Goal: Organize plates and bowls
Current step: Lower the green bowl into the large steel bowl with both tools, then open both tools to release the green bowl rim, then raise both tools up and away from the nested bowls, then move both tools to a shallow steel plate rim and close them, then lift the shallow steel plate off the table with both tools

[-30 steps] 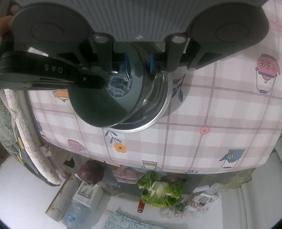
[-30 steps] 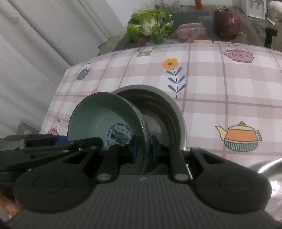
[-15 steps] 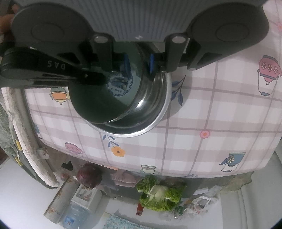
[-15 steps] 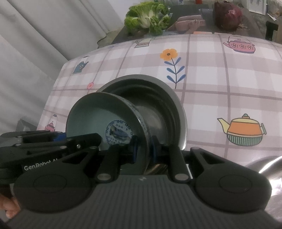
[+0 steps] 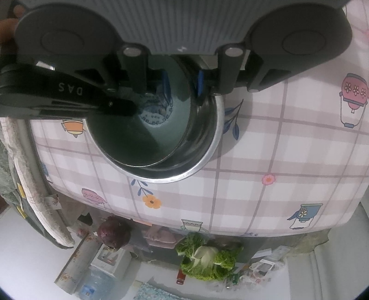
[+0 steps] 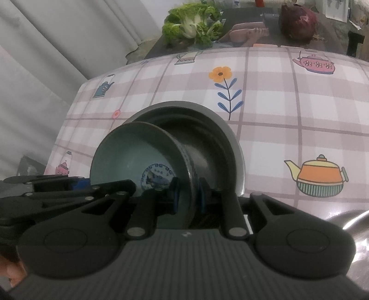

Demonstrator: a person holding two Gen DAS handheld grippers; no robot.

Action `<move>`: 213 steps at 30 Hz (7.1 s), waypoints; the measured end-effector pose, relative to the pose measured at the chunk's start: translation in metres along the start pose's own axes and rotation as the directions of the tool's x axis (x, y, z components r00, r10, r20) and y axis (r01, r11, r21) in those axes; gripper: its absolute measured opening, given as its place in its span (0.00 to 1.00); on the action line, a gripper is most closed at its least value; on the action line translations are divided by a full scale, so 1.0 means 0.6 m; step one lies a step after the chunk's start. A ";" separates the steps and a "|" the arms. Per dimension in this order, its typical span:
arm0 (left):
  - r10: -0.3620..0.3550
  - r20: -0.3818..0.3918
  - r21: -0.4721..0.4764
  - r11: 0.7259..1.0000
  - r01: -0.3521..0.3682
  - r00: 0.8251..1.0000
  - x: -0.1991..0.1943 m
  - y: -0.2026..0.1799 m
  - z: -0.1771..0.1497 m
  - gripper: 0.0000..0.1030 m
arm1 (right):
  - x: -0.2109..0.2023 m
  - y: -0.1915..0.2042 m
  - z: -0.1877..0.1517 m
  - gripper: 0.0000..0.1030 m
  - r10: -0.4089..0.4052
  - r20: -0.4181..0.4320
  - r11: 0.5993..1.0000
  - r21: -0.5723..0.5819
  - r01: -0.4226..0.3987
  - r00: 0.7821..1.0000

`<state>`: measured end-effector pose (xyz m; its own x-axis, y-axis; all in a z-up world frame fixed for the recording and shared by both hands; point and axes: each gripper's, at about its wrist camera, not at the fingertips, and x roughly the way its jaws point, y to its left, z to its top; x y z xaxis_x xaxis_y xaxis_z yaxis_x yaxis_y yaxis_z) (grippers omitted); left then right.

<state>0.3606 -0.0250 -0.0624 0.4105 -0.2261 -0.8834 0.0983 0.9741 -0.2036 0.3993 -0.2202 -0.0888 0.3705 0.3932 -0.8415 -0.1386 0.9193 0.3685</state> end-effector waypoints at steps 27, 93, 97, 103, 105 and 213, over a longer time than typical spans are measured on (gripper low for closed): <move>-0.033 0.027 -0.024 0.999 0.034 0.999 0.004 -0.003 0.021 0.37 | -0.006 -0.012 0.016 0.32 0.002 0.063 0.998 0.057 -0.005 0.998; -0.195 0.343 0.211 0.969 0.126 0.919 -0.275 -0.036 -0.448 0.89 | -0.355 0.028 -0.583 0.98 -0.055 0.506 0.964 0.252 -0.087 0.861; -0.243 0.323 0.308 0.941 0.141 0.915 -0.259 -0.085 -0.440 0.89 | -0.359 -0.015 -0.593 0.98 -0.084 0.532 0.946 0.307 -0.100 0.842; -0.239 0.327 0.438 0.896 0.078 0.914 -0.227 -0.169 -0.366 0.89 | -0.377 -0.067 -0.587 0.98 -0.183 0.565 0.932 0.360 -0.041 0.805; -0.219 0.328 0.466 0.884 0.044 0.919 -0.213 -0.194 -0.339 0.89 | -0.381 -0.081 -0.580 0.98 -0.216 0.572 0.927 0.375 -0.018 0.791; -0.181 0.137 0.088 0.982 0.170 0.974 -0.220 0.020 -0.544 0.28 | -0.278 0.055 -0.702 0.16 -0.171 0.334 0.974 0.197 0.109 0.927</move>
<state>0.0116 0.0175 -0.0859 0.5060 -0.3970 -0.7657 0.2457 0.9174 -0.3132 -0.0538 -0.2470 -0.1026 0.6743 0.2001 -0.7108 0.0864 0.9346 0.3450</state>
